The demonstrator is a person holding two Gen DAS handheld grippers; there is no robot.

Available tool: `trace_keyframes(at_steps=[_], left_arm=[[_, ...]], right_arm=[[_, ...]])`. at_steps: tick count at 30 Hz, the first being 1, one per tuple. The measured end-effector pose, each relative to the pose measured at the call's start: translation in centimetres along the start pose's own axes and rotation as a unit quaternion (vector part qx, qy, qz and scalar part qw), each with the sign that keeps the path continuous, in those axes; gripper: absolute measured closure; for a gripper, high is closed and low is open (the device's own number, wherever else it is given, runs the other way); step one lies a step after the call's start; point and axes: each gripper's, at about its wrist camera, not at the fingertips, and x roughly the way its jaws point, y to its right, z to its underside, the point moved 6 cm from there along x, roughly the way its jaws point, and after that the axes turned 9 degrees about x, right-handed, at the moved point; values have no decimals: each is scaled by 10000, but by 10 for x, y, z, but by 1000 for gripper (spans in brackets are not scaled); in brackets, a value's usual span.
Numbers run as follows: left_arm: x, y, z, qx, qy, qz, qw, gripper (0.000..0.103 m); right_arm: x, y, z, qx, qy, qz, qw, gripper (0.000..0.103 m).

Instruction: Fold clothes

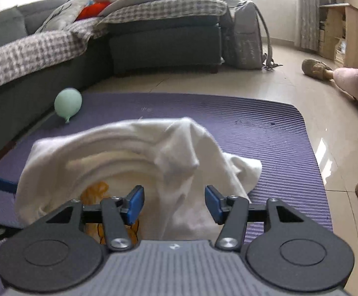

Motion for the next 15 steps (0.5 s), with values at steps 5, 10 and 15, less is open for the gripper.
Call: trace_keyframes(at_steps=[5,10,15], left_arm=[[12,-4,6,-47,-114,-280,9995,52],[14,-9,7,-273,-87,-278,9992,55],[22,-16,8,-606,-42,-267,9978,55]], right_arm=[[5,1,7,-215,-19,261,9994,41],[19,12,21,-43,-145,733,9972,31],[17,9,19,-40,-109,703,9975,29]])
